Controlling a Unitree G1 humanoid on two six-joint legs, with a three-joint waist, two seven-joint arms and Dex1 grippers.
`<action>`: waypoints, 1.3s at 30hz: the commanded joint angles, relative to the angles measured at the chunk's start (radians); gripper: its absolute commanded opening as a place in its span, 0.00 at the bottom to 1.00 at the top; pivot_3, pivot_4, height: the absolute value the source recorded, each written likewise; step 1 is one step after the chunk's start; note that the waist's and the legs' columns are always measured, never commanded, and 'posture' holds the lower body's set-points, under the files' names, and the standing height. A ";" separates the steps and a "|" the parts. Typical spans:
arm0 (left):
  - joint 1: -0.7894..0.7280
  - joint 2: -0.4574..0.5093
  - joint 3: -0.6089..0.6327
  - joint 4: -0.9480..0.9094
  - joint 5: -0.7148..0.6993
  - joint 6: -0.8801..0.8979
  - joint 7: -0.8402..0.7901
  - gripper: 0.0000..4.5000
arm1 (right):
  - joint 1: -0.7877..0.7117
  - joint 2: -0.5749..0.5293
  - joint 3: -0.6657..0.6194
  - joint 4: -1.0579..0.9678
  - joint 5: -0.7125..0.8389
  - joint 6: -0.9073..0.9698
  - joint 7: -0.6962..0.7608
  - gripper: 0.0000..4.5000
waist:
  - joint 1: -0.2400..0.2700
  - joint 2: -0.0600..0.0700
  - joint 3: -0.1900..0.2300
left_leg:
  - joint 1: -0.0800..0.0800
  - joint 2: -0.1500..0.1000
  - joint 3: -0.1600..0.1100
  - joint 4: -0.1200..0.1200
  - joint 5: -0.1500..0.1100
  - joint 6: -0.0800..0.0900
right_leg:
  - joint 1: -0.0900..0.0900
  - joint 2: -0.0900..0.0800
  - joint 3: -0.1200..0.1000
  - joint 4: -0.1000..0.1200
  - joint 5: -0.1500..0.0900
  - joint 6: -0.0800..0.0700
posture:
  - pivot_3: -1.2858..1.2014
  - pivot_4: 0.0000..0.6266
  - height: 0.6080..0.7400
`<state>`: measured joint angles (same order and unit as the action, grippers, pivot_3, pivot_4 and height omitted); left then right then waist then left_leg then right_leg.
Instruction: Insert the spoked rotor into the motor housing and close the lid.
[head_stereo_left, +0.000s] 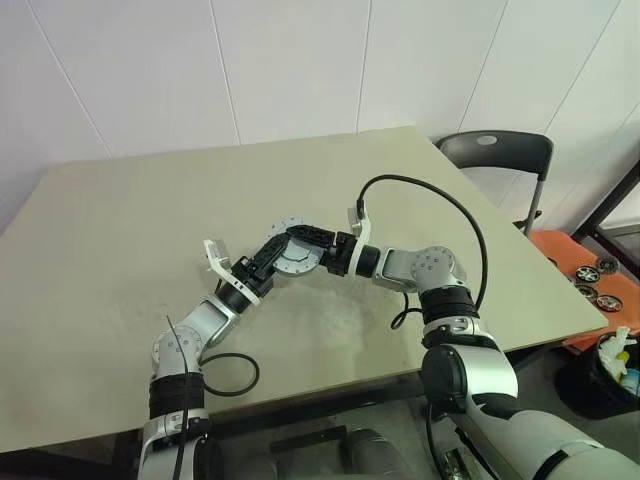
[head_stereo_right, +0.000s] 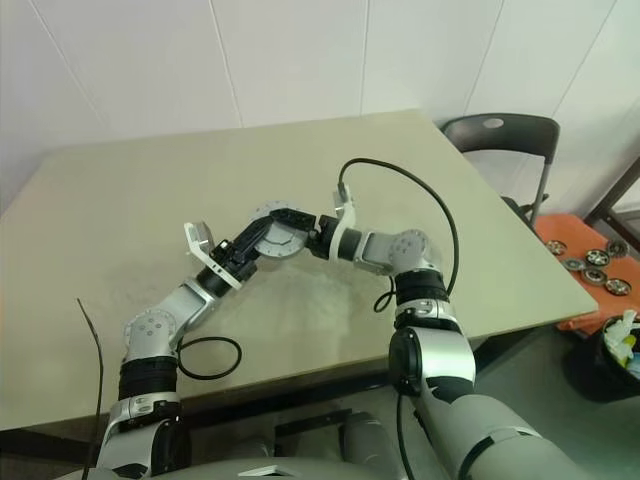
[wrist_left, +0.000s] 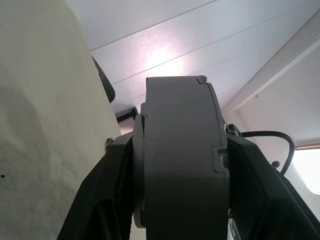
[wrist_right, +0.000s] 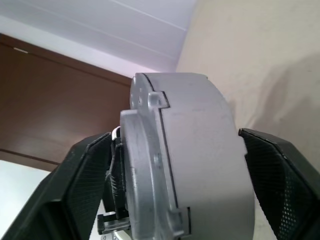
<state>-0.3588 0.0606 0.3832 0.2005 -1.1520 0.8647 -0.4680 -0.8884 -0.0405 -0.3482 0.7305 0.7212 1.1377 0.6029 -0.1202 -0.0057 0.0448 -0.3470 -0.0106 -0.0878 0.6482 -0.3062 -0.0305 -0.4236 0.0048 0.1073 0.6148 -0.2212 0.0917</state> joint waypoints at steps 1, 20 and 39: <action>-0.036 0.001 0.010 -0.063 -0.019 -0.031 -0.018 0.52 | -0.031 -0.007 -0.004 0.014 -0.004 -0.017 -0.009 0.90 | 0.000 0.000 0.000 | 0.000 0.000 0.000 0.000 0.000 0.000 | 0.000 0.000 0.000 0.000 0.000 0.000 | 0.52 0.00 1.00; -0.034 0.100 0.212 -0.037 -0.033 -0.206 0.032 0.52 | -0.064 -0.003 0.004 0.090 -0.024 -0.082 0.015 0.90 | 0.000 0.000 0.000 | 0.000 0.000 0.000 0.000 0.000 0.000 | 0.000 0.000 0.000 0.000 0.000 0.000 | 0.52 0.00 1.00; 0.048 0.351 0.405 0.024 -0.014 -0.294 0.070 0.52 | -0.074 0.003 0.024 0.131 -0.050 -0.098 0.035 0.90 | -0.002 -0.002 -0.001 | 0.000 0.000 -0.001 0.000 0.000 0.000 | 0.000 0.000 -0.001 0.000 0.000 0.000 | 0.52 0.00 1.00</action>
<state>-0.2844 0.3776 0.7498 0.2333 -1.1546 0.6015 -0.3834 -0.9307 -0.0397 -0.3220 0.8714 0.6688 1.0433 0.6246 -0.1224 -0.0080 0.0433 -0.3466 -0.0102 -0.0887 0.6481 -0.3062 -0.0306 -0.4239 0.0044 0.1065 0.6154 -0.2209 0.0913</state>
